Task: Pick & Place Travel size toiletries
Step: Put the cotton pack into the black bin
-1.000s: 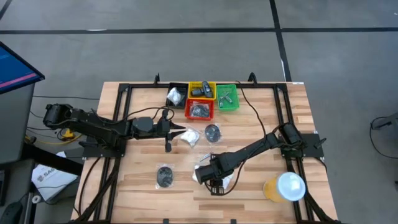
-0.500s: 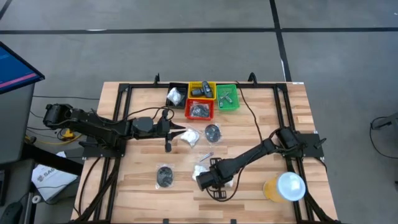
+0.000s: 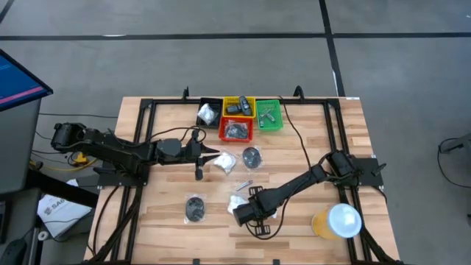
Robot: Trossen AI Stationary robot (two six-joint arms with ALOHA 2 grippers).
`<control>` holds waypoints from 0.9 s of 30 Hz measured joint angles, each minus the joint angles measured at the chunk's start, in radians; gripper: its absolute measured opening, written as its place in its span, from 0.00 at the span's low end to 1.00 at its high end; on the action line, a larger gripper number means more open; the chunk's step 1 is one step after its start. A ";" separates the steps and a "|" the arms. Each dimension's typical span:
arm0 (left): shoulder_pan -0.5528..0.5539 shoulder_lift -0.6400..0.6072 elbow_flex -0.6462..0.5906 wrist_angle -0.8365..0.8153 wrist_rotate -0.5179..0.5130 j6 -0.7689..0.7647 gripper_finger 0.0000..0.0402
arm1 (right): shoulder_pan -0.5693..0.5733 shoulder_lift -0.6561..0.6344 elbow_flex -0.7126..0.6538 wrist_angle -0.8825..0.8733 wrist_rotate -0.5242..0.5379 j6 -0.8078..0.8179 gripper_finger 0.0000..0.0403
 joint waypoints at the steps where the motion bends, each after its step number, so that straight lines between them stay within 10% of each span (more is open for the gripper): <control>1: 0.000 0.000 0.000 0.000 0.000 0.000 0.13 | 0.000 -0.001 0.002 -0.003 -0.001 0.000 0.00; 27: 0.000 0.000 -0.001 0.000 0.000 -0.002 0.13 | -0.012 -0.006 0.378 -0.311 0.176 -0.178 0.00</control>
